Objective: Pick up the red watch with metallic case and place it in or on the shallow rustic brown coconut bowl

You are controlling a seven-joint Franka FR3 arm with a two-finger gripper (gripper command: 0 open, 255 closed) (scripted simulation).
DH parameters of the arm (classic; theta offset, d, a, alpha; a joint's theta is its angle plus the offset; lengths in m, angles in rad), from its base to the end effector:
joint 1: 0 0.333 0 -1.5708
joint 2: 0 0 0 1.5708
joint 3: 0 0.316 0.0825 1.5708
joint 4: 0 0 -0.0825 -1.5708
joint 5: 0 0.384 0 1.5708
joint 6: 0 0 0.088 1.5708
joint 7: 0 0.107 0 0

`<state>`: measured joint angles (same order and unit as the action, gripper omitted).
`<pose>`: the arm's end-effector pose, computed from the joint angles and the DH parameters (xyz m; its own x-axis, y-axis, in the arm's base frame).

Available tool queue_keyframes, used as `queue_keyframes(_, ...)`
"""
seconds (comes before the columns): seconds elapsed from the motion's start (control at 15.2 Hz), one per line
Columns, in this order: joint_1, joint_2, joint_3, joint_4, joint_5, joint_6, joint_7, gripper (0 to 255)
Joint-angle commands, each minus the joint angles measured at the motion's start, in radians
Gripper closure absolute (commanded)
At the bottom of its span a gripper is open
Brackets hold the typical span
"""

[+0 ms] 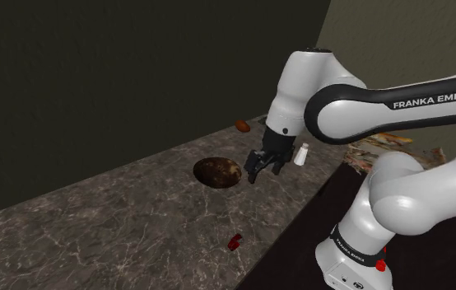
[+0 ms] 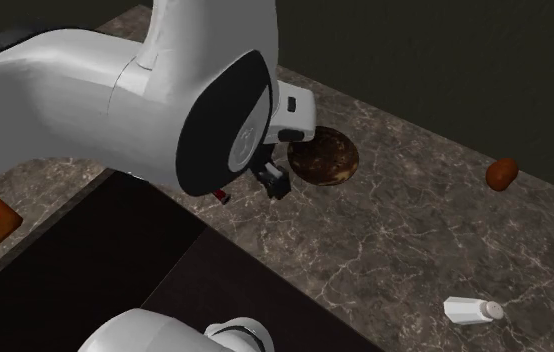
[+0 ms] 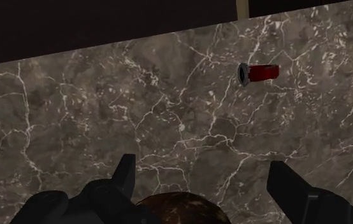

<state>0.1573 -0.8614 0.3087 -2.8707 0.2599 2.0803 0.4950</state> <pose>0.2650 0.1321 0.4021 0.9679 -0.2457 0.0526 -0.2444 -0.9692 -0.0295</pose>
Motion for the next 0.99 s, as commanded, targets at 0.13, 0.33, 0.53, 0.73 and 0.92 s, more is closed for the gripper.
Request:
queue_keyframes(0.13,0.048,0.095,0.102,-0.033,0.073,0.123,0.094,0)
queue_keyframes(0.33,0.075,0.193,0.183,-0.045,0.121,0.228,0.164,0)
queue_keyframes(0.53,0.084,0.314,0.27,-0.04,0.154,0.342,0.239,0)
queue_keyframes(0.73,0.067,0.454,0.364,-0.02,0.156,0.46,0.325,0)
queue_keyframes(0.92,0.045,0.522,0.399,-0.02,0.14,0.527,0.352,0)
